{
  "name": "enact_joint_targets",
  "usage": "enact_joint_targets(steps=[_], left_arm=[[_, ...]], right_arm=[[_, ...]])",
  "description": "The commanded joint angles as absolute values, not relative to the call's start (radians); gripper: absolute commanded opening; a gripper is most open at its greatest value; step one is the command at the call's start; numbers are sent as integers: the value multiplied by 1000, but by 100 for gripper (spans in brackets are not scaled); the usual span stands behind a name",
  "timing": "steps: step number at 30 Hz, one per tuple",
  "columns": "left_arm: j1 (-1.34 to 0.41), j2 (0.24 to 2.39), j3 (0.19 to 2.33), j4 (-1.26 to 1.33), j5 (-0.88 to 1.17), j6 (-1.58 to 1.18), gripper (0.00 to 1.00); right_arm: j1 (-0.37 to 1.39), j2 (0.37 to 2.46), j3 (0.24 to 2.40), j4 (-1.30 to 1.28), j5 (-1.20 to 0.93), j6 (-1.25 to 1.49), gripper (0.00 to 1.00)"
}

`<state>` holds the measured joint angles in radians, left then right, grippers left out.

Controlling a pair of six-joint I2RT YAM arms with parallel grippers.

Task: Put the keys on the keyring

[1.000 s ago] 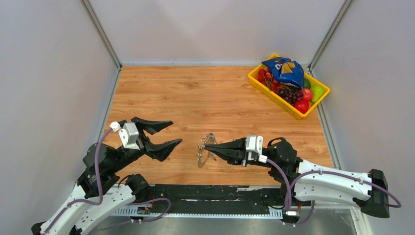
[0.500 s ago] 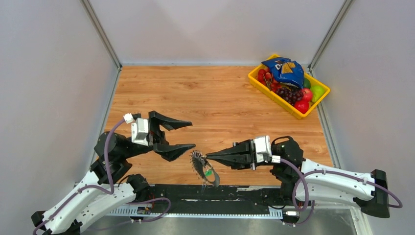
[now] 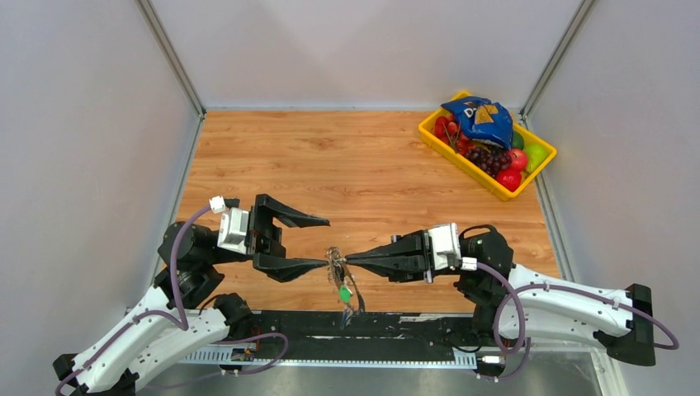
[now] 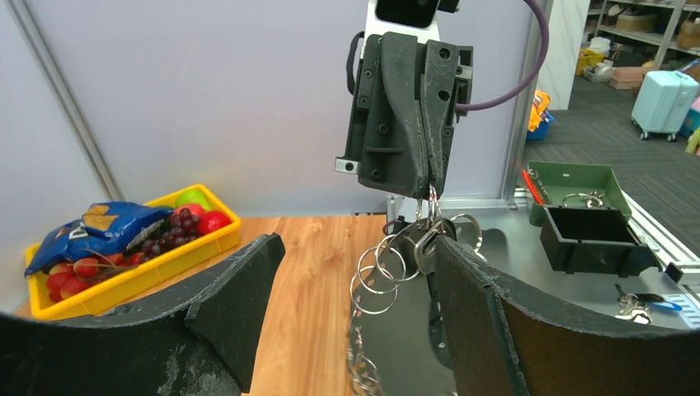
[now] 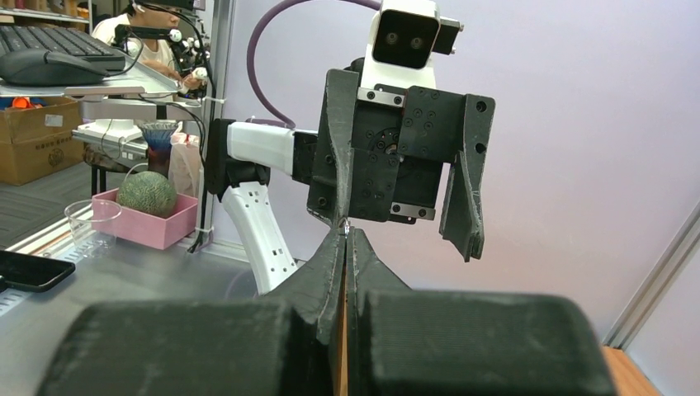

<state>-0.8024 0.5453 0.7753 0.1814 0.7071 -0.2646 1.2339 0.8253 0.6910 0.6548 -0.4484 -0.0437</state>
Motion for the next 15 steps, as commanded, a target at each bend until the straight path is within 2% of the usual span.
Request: enact_joint_targets(steps=[1,15], left_arm=[[-799,549,799,241,729,-265,78],[-799,557,784,268,727,-273,77]], right_arm=[[1233,842,757,727,-473,-13,0],[1232,881,778,740,-481,-6,0]])
